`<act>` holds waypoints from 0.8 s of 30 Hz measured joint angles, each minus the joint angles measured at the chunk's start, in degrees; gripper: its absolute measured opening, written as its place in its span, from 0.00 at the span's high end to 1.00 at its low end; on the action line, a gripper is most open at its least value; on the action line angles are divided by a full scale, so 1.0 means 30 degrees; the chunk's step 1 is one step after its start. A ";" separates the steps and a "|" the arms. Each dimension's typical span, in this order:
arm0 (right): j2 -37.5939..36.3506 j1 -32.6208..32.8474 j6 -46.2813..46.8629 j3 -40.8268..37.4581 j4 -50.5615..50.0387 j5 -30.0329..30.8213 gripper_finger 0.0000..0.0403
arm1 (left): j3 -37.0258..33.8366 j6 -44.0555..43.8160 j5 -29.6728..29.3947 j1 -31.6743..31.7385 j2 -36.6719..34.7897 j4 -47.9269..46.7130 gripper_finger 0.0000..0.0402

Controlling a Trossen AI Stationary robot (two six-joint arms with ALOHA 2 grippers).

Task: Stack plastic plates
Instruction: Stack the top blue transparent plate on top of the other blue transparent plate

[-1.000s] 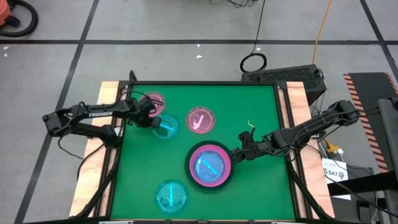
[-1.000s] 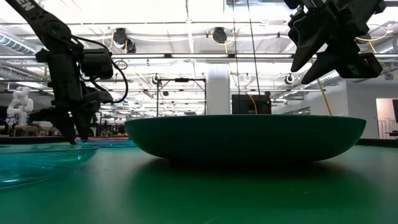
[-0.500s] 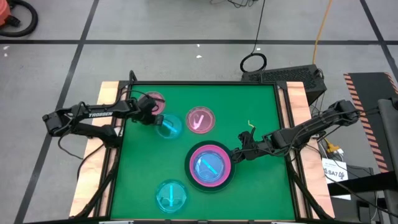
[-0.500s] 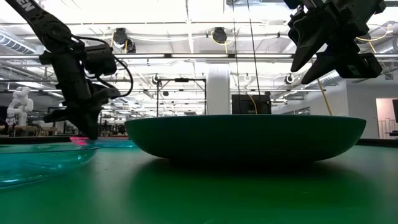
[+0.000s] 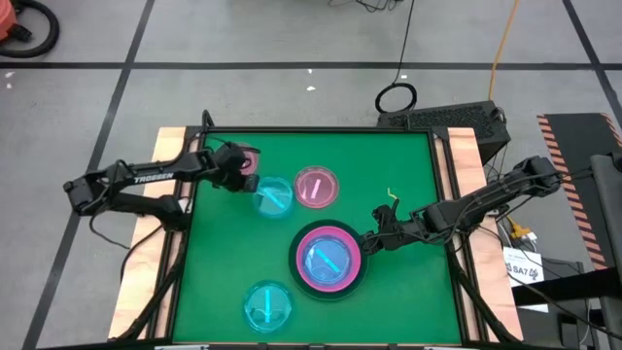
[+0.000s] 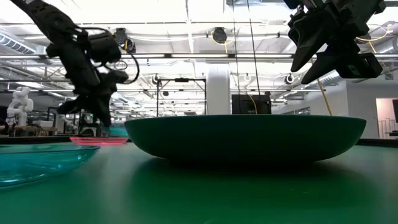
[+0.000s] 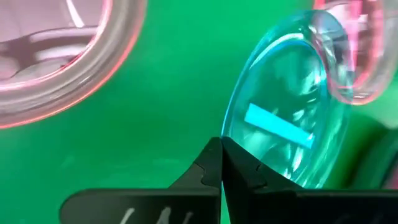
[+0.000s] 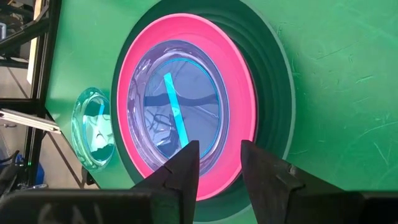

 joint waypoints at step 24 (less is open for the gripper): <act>-0.0068 0.0058 -0.0045 -0.0007 0.0258 -0.0087 0.72 | 0.8700 0.0392 0.1034 -0.2705 -0.2787 -0.5344 1.00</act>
